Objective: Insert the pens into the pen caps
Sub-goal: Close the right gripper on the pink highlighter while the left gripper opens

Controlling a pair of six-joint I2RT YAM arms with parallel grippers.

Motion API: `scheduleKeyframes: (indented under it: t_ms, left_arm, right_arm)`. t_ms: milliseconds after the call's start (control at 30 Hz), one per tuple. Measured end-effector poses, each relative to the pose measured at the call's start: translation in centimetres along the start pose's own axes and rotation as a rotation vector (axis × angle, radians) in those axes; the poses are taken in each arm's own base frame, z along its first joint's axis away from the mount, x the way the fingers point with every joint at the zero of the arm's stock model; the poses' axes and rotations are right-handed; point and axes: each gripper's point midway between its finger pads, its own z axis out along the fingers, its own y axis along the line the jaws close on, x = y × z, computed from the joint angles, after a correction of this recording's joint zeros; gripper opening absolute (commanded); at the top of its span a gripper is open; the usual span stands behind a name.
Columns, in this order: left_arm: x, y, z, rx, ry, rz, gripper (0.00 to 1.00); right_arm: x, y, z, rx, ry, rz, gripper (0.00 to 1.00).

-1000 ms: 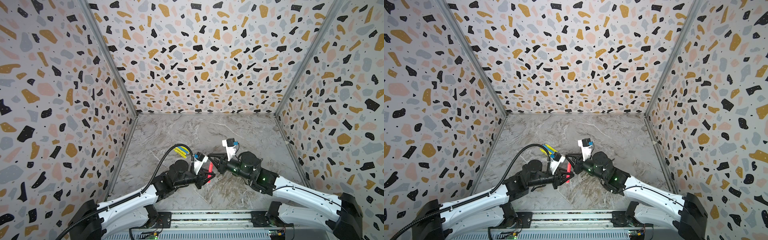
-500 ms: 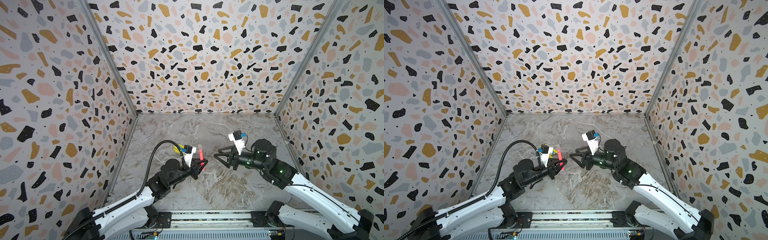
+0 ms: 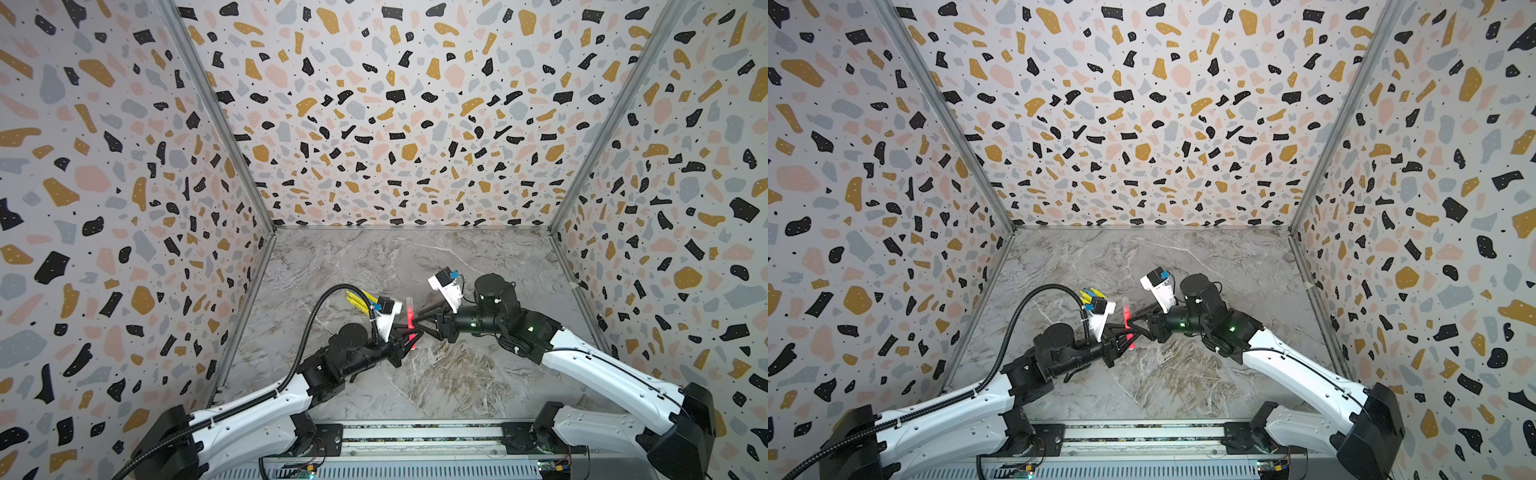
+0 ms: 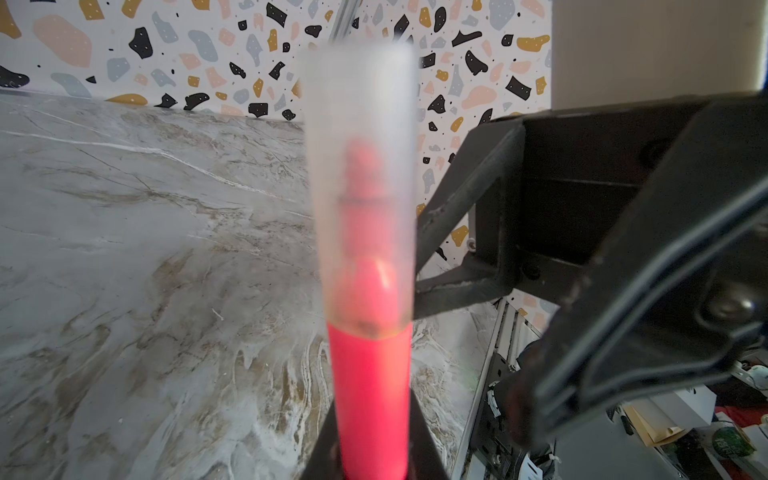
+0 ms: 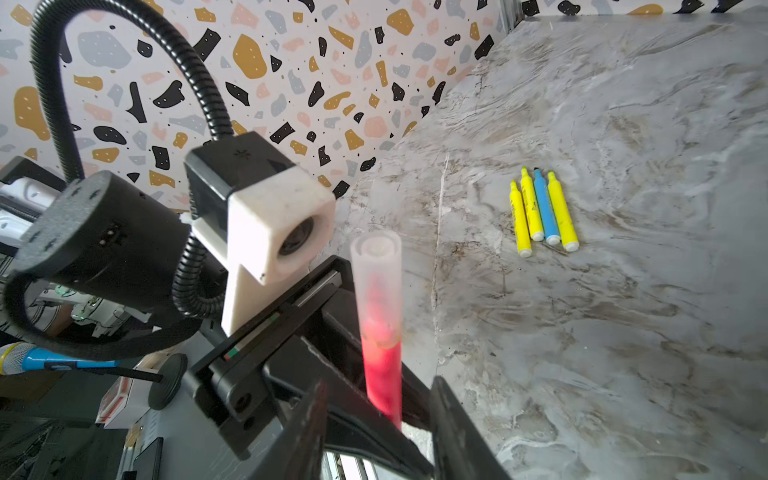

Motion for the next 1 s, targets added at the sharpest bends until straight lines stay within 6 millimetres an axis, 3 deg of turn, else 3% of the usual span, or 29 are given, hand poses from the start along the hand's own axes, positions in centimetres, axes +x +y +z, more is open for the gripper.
scheduleKeyframes:
  t_ms: [467,667,733,833,1000]
  left_arm:
    - [-0.1,-0.7,0.3,0.023,-0.011,0.006,0.00]
    - [0.0,-0.8,0.3,0.025,-0.008,-0.001,0.00]
    - [0.0,-0.8,0.3,0.024,-0.010,-0.002,0.11]
    - [-0.1,-0.7,0.4,0.015,-0.014,0.000,0.38]
    - [0.3,0.2,0.5,-0.028,-0.001,0.001,0.45]
  right_arm:
    - [0.6,0.5,1.6,-0.023,0.026,-0.009,0.28]
    - [0.7,0.1,1.8,-0.004,0.029,-0.018,0.06]
    - [0.7,0.0,1.8,0.001,0.028,-0.018,0.05]
    - [0.7,-0.1,1.8,0.008,0.025,-0.015,0.04]
    - [0.8,-1.3,1.7,0.060,0.027,0.005,0.04]
